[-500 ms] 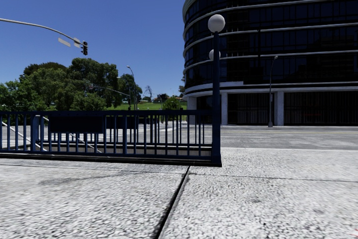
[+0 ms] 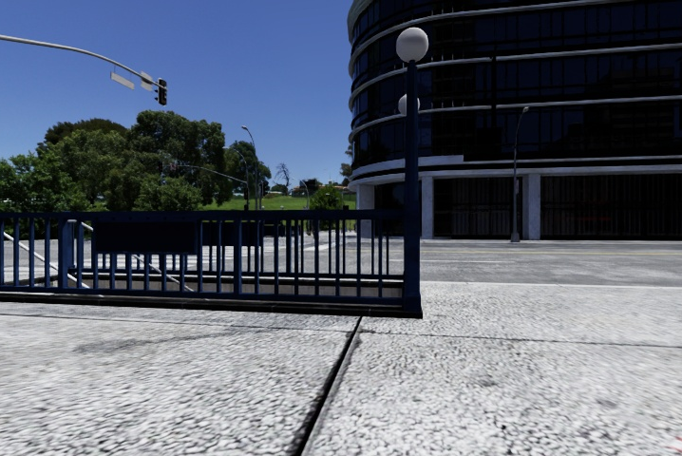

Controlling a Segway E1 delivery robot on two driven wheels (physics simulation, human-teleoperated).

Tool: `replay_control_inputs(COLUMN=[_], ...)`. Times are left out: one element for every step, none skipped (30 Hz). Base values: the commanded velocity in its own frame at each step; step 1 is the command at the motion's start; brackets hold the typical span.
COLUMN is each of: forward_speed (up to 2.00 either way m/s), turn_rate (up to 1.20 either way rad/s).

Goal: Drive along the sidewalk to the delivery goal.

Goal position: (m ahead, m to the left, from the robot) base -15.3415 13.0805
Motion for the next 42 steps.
replay_control_inputs(forward_speed=[0.0, 0.0, 0.0, 0.0, 0.0, 0.0, 0.0, 0.0, 0.0, 0.0, 0.0, 0.0, 0.0, 0.0, 0.0, 0.0, 0.31, 0.62, 0.62, 0.77, 0.85, 0.88, 0.88, 0.88, 0.89, 0.89, 0.89, 0.89, 0.89, 0.9, 0.9, 0.9, 0.9, 0.94, 1.01, 1.16, 1.46, 1.46, 2.0, 2.0, 2.0, 2.0], turn_rate=[0.0, 0.0, 0.0, 0.0, 0.0, 0.0, 0.0, 0.0, 0.0, 0.0, 0.0, 0.0, 0.0, 0.0, 0.0, 0.15, 0.34, 0.44, 0.44, 0.47, 0.48, 0.5, 0.52, 0.52, 0.53, 0.55, 0.57, 0.58, 0.58, 0.58, 0.59, 0.59, 0.59, 0.59, 0.59, 0.59, 0.59, 0.59, 0.63, 0.65, 0.67, 0.67])
